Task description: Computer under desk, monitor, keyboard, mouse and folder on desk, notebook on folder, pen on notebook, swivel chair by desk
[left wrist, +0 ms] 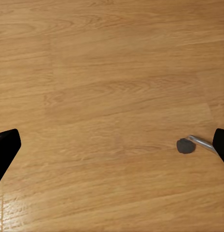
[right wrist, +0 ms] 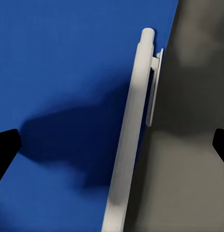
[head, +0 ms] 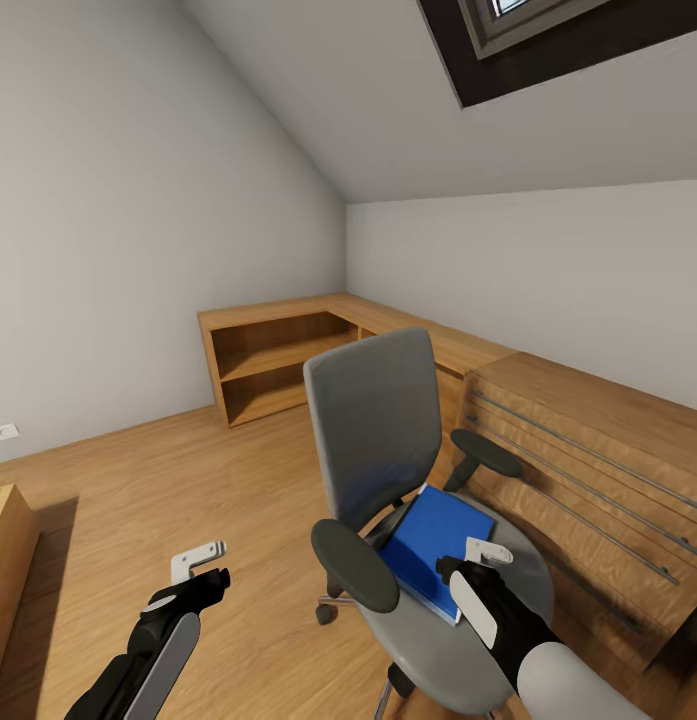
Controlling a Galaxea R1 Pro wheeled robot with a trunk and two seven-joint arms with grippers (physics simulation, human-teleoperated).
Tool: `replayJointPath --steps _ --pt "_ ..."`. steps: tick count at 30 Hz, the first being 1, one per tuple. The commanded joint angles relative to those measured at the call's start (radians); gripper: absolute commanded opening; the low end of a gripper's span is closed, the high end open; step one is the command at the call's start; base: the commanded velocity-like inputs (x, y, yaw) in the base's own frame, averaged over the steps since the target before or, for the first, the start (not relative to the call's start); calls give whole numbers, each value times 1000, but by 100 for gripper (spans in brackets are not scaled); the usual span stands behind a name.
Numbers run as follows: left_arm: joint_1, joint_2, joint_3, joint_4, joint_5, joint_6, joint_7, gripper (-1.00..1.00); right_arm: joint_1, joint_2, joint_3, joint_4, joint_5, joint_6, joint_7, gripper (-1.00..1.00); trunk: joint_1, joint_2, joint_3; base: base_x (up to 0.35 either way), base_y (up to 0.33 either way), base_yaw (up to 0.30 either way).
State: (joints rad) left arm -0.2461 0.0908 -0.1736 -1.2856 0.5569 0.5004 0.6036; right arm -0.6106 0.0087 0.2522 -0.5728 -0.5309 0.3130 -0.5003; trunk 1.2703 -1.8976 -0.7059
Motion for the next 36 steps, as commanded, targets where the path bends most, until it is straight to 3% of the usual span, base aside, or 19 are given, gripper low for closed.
replayJointPath --steps 1,29,30,36 --pt "-1 1 -3 -1 9 1 10 100 0 -1 5 0 -15 5 -7 100 0 0 -1 0 0 0" --pt "-1 1 -4 -1 10 1 10 100 0 -1 4 1 -17 5 21 100 0 0 -1 0 0 0" --pt "-1 1 -4 -1 10 1 10 100 0 -1 4 1 -17 5 21 -100 0 0 -1 0 0 0" --pt "-1 1 -3 -1 10 1 10 100 0 -1 5 1 -17 5 22 -100 0 0 -1 0 0 0"
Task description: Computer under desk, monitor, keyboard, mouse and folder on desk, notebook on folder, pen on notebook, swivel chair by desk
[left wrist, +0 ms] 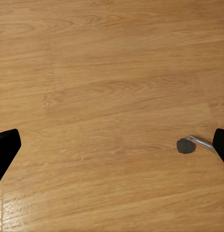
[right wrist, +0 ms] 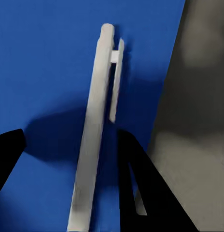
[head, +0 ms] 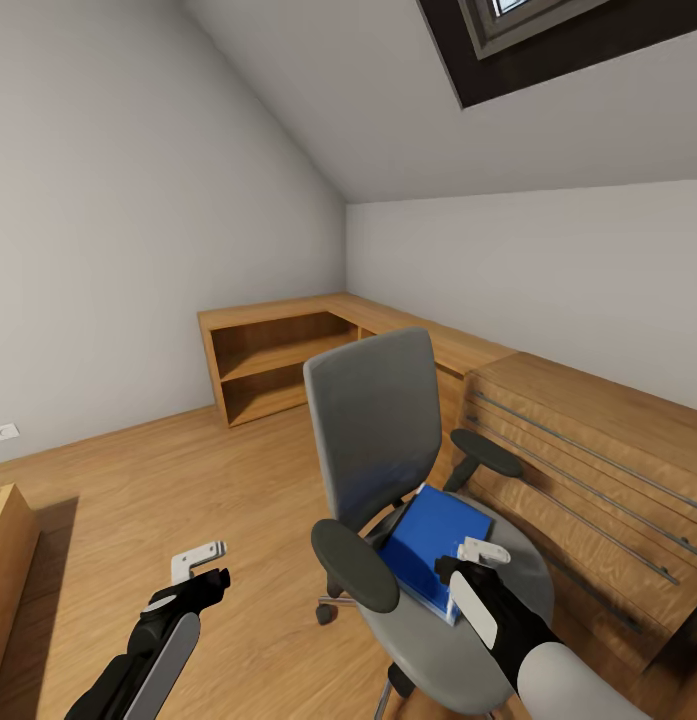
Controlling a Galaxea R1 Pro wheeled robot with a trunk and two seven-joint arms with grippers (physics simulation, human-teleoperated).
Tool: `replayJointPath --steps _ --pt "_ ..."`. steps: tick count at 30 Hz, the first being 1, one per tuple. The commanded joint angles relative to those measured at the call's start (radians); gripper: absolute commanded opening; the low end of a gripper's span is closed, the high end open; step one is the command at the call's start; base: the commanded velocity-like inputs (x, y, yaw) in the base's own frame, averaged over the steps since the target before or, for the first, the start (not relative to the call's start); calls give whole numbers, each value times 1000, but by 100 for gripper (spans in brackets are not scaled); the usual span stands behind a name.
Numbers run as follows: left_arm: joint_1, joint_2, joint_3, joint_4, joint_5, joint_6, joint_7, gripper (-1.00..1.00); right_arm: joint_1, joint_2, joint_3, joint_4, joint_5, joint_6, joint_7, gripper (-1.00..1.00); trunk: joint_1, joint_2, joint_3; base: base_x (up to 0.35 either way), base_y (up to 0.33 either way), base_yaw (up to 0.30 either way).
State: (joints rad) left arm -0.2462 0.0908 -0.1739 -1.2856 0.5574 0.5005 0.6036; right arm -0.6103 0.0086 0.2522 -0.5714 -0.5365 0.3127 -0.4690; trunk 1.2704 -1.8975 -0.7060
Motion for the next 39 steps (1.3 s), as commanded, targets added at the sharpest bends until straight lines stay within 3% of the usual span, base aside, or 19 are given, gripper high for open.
replayJointPath --steps 1,39 --pt "-1 1 -3 -1 9 1 10 100 0 -1 5 -1 -11 5 -9 -100 0 0 -1 0 0 0" --pt "-1 1 -4 0 10 4 9 100 0 1 6 -2 -11 6 -8 -100 0 0 -1 0 0 0"
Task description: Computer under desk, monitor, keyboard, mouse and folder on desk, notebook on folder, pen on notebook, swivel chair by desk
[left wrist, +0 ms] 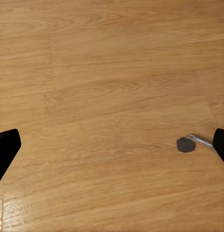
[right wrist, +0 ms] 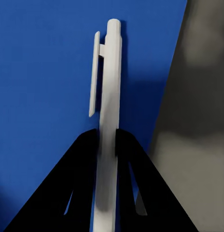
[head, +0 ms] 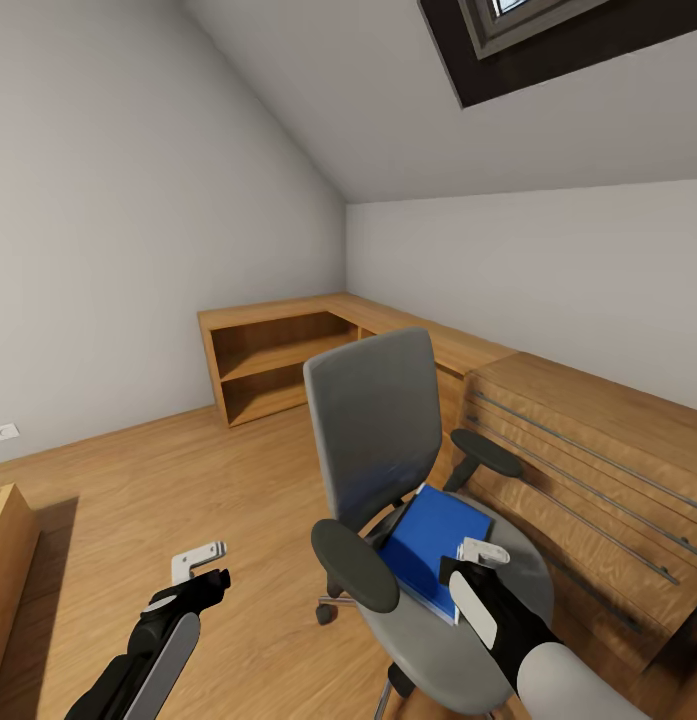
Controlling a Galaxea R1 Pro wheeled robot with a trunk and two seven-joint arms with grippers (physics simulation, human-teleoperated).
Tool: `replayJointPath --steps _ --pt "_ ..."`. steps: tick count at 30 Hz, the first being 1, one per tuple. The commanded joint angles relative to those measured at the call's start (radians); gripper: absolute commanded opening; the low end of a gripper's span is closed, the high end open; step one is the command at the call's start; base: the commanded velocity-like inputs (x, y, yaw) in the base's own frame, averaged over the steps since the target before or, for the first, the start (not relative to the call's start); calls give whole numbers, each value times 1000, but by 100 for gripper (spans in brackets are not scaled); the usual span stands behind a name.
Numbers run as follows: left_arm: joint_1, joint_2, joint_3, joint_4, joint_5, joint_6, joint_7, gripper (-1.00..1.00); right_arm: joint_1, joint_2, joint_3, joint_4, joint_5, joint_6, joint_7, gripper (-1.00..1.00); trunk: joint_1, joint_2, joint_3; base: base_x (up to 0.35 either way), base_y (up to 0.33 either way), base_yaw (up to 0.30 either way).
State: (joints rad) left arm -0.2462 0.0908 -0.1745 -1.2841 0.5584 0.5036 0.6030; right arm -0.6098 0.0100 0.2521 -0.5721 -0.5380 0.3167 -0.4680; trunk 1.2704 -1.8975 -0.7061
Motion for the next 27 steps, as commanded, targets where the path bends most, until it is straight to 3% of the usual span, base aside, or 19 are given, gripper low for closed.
replayJointPath --steps 1,5,16,22,27 --pt "-1 1 -3 -1 9 1 10 100 -1 -1 6 -2 -10 2 -9 -100 0 -1 -1 0 0 0" --pt "-1 1 -3 -1 9 1 10 100 -1 -1 6 -3 -10 2 -9 -100 0 -1 -1 0 0 0" --pt "-1 1 -3 -1 9 1 11 100 -1 -3 6 -15 -8 0 -10 -100 -42 76 33 0 0 0" --pt "-1 1 -3 0 9 1 11 100 0 -10 7 -86 -8 2 -15 -100 -65 118 52 -17 0 0" --pt "-1 1 -3 0 9 1 11 100 2 -21 7 -124 -9 8 -17 -100 -84 153 68 -240 0 0"
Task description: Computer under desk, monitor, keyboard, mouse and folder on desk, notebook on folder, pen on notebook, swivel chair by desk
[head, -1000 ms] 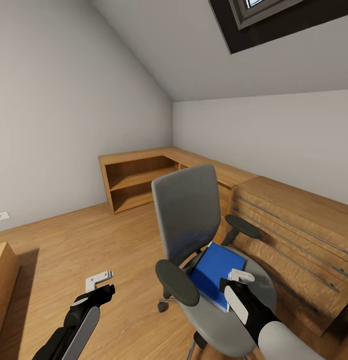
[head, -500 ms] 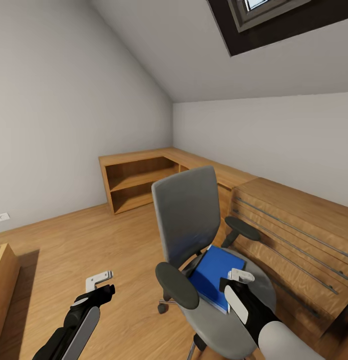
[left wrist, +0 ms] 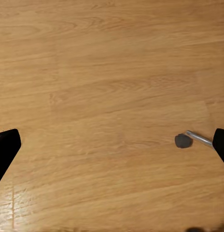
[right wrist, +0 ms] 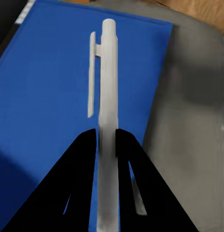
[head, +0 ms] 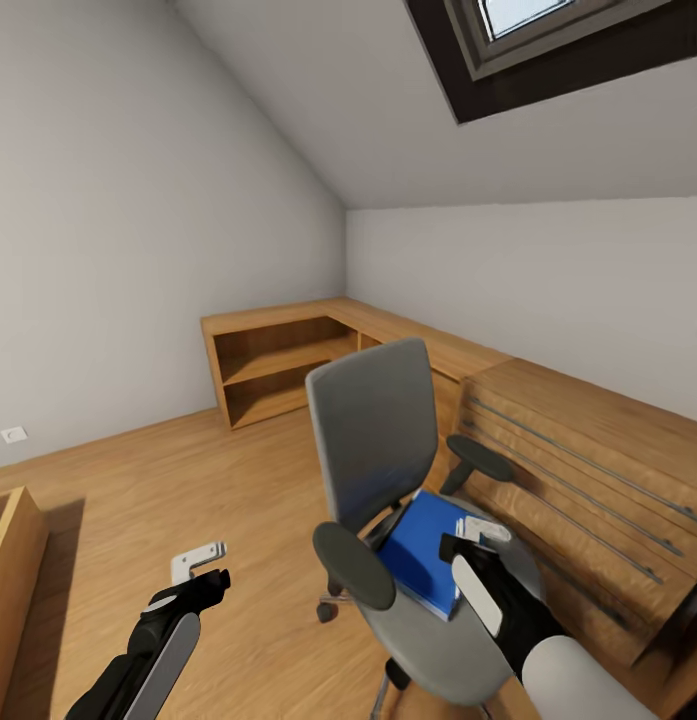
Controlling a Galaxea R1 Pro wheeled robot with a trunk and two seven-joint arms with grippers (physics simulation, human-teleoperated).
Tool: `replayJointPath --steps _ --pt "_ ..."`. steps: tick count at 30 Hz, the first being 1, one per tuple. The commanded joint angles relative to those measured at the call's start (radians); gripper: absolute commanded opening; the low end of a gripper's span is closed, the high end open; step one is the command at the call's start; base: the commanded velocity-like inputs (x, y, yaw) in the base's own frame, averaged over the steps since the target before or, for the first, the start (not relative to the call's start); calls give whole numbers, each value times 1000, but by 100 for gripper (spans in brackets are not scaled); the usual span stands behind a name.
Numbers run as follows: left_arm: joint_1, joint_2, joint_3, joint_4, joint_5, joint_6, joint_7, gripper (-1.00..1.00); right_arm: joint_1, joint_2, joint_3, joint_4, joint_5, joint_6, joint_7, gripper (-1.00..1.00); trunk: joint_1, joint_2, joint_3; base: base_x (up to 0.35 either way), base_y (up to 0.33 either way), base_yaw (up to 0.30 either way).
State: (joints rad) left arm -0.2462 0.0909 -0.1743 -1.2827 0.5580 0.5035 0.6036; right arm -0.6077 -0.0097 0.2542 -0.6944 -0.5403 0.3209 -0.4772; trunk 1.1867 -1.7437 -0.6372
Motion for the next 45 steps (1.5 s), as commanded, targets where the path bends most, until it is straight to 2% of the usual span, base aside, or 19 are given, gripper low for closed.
replayJointPath --steps 1,4,6,8,16,21,22,23,24,25,28,34,45 --pt "-1 1 -3 -1 9 1 10 100 1 -7 5 -24 -8 7 -9 -100 -5 7 2 -310 0 0" --pt "-1 1 -3 -1 8 1 10 100 14 -27 5 -120 -21 34 -13 -100 -16 28 12 -328 0 0" --pt "-1 1 -4 -1 8 1 10 100 42 -54 5 -203 -56 67 -16 -100 -24 42 18 -337 0 0" --pt "-1 1 -4 -1 8 1 10 100 54 -73 5 -247 -85 77 -26 -100 -31 56 24 -339 0 0" --pt "-1 1 -4 4 10 3 9 100 108 -132 5 -416 -202 141 -85 -100 -62 112 49 -251 0 0" --pt "-1 1 -4 5 10 3 9 100 126 -139 5 -491 -219 154 -149 -100 -81 147 65 -30 0 0" --pt "-1 1 -4 5 10 3 9 100 127 -139 5 -508 -226 155 -180 -100 -85 154 68 -10 0 0" --pt "-1 1 -4 4 10 3 9 100 129 -140 5 -522 -237 156 -212 -100 -89 161 71 -7 0 0" --pt "-1 1 -4 4 9 3 9 100 130 -140 5 -556 -287 157 -278 -100 -93 168 74 -2 0 0" --pt "-1 0 -4 2 9 3 9 100 131 -141 5 -567 -302 158 -293 -100 -97 175 77 -1 0 0" --pt "-1 0 -4 -6 8 2 8 100 141 -142 5 -594 -325 165 -315 -100 -108 196 87 0 0 0" --pt "-1 0 -5 -10 8 1 8 100 159 -141 5 -640 -329 196 -320 -100 -131 238 106 0 0 0" --pt "-1 0 -5 -36 8 1 8 100 162 -141 5 -659 -330 199 -320 -100 -173 315 140 0 0 0"
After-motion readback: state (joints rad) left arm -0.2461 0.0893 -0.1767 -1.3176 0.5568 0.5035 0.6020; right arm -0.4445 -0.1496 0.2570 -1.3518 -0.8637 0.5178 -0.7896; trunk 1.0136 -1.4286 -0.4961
